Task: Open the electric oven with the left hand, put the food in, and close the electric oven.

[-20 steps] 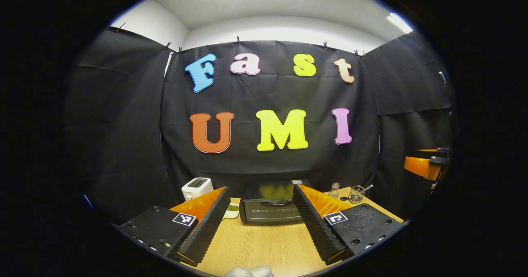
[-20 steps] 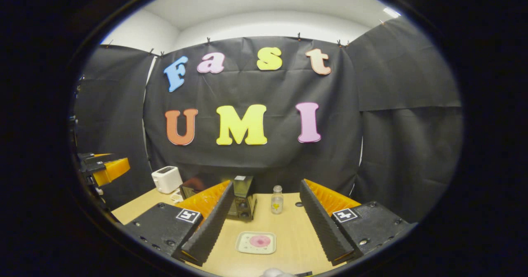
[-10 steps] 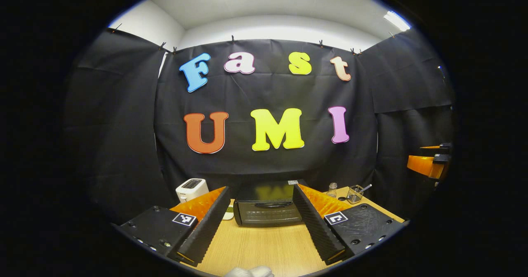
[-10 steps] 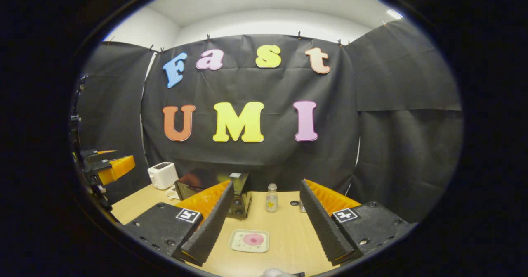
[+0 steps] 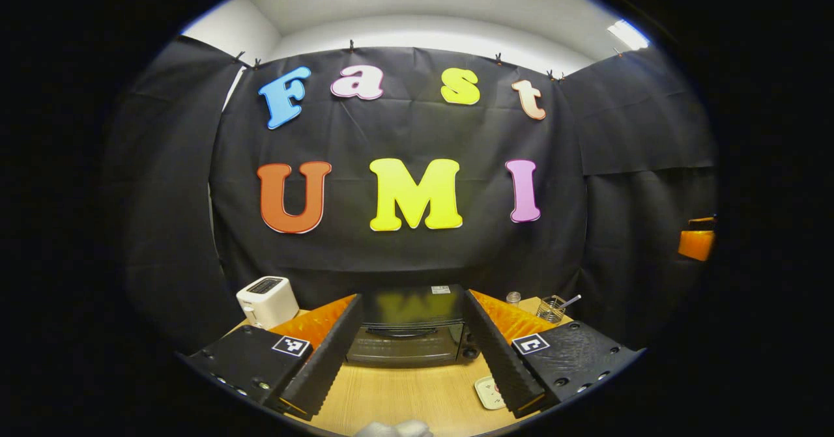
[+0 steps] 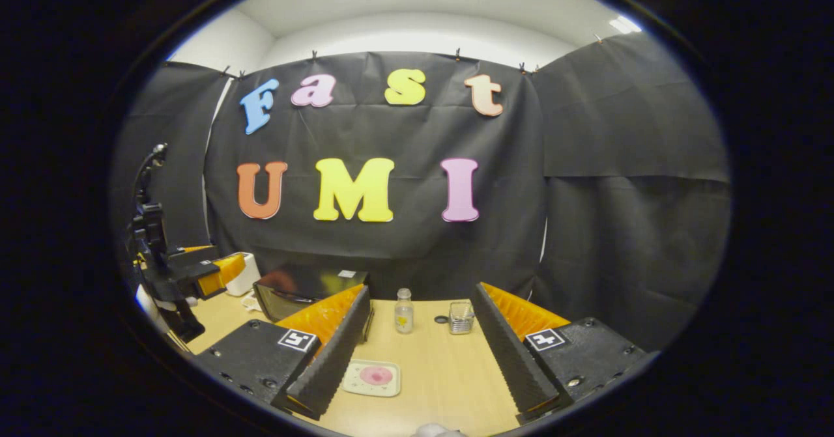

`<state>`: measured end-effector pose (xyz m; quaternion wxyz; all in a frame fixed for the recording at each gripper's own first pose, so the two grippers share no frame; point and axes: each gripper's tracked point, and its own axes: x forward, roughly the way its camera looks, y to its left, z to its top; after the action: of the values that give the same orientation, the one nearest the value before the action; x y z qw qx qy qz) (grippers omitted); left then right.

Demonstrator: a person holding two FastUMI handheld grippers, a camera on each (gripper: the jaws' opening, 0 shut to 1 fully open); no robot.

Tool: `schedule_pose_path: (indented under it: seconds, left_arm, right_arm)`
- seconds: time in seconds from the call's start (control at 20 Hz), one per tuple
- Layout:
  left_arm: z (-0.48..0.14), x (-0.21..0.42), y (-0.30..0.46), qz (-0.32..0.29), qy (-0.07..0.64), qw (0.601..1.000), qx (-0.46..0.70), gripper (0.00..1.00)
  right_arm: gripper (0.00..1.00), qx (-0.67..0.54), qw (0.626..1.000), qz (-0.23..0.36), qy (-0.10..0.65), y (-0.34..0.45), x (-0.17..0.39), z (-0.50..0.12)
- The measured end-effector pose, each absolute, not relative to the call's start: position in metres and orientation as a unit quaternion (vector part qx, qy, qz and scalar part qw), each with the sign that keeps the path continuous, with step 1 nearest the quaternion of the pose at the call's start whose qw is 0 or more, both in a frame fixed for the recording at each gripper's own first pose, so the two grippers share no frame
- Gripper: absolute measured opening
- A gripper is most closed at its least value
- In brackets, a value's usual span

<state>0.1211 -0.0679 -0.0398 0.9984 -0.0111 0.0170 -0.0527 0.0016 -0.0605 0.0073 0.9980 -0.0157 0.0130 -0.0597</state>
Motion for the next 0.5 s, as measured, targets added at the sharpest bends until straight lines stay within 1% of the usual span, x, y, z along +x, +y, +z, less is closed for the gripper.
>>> schedule_pose_path:
  seconds: [0.15,0.2,0.25,0.5]
  left_arm:
    - [-0.056,0.159,-0.075,-0.056,0.027,0.998,-0.016,0.97]
    - [-0.063,0.173,-0.075,-0.053,0.029,0.998,-0.015,1.00]
    - [-0.072,0.185,-0.075,-0.051,0.036,0.998,-0.015,0.97]
    - [-0.120,0.241,-0.073,-0.041,0.065,0.997,-0.011,0.97]
  right_arm:
    - [1.00,-0.018,0.997,-0.073,0.021,-0.069,0.000,0.005]
    - [1.00,-0.018,0.996,-0.078,0.023,-0.072,-0.001,0.005]
    - [1.00,-0.018,0.996,-0.083,0.025,-0.075,-0.002,0.003]
    - [1.00,-0.009,0.994,-0.107,0.035,-0.083,-0.004,-0.004]
